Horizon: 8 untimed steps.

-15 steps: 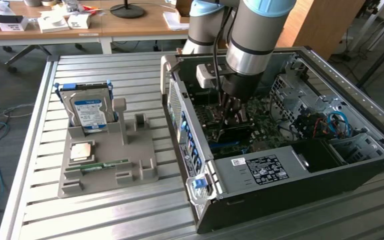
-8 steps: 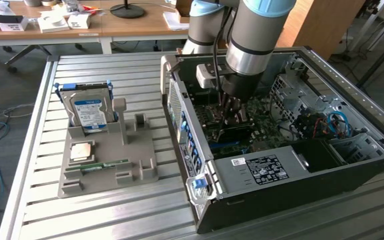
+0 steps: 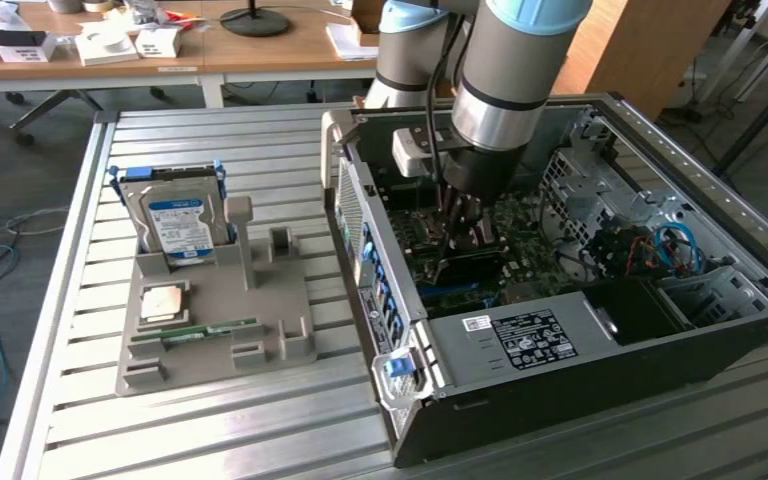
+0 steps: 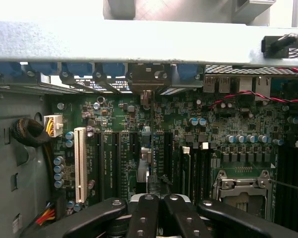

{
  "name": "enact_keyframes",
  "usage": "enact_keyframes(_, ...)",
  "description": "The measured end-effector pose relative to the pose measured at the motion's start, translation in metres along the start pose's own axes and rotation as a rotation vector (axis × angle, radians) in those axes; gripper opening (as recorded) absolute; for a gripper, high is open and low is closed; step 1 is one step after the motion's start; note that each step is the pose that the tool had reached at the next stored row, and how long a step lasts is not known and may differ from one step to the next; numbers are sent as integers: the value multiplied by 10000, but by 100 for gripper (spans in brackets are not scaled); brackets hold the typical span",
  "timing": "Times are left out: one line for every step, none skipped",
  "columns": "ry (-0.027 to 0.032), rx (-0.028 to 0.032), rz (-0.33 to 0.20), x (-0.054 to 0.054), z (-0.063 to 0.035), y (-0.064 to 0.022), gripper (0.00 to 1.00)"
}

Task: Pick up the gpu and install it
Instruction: 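Press down on the gpu until it lock into place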

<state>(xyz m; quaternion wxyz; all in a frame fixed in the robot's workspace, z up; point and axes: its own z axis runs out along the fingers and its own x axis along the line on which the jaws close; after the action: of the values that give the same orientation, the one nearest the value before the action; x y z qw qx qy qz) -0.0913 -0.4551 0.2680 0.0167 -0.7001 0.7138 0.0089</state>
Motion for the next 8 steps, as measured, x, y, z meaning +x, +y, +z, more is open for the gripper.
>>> enact_keyframes(1,-1,0,0,0,0,11)
enact_keyframes(3,-1,0,1,1,0,11)
enact_keyframes(1,0,0,0,3,0,11)
enact_keyframes(1,0,0,0,3,0,11)
enact_keyframes(1,0,0,0,3,0,11)
enact_keyframes(1,-1,0,0,3,0,11)
enact_keyframes(1,0,0,0,3,0,11)
enact_keyframes(0,0,0,0,5,0,11)
